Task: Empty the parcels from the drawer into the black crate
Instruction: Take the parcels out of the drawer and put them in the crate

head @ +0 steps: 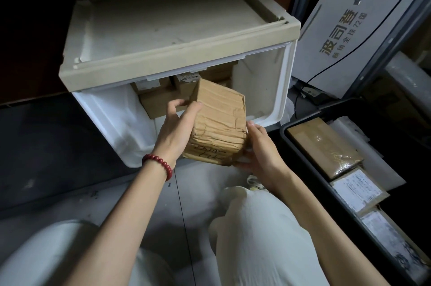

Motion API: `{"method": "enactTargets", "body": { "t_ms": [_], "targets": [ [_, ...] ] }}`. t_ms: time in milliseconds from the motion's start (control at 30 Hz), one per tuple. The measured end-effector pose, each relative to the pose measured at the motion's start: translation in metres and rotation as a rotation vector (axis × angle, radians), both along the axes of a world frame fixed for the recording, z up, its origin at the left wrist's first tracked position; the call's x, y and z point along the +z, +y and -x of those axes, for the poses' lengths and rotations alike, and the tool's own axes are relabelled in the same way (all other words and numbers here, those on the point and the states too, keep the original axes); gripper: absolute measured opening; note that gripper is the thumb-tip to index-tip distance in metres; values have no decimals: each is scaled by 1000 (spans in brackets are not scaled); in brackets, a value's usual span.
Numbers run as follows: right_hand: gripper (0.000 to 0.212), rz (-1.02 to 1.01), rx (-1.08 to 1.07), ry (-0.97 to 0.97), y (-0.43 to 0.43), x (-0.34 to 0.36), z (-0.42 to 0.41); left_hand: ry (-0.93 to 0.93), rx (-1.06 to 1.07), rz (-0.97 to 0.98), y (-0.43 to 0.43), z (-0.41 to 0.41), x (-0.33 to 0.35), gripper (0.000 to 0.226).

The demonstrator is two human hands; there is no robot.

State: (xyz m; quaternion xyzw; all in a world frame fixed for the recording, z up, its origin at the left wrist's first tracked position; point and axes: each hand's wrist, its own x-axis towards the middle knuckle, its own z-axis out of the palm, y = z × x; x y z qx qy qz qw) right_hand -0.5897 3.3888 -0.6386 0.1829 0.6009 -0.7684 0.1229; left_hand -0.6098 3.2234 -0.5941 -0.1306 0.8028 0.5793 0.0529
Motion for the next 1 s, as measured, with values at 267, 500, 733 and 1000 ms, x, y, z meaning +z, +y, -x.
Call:
{"method": "enactTargets", "body": {
  "t_ms": [267, 500, 733, 1000],
  "targets": [
    [30, 62, -84, 116, 3, 3, -1, -45, -58, 318, -1, -6, -4, 78],
    [59, 28, 51, 188, 2, 4, -5, -93, -52, 376, 9, -9, 3, 149],
    [43, 31, -4, 90, 0, 3, 1, -40, -83, 159, 9, -7, -1, 130],
    [63, 161, 207, -71, 9, -1, -2, -106, -244, -207, 19, -7, 0, 88]
  ]
}}
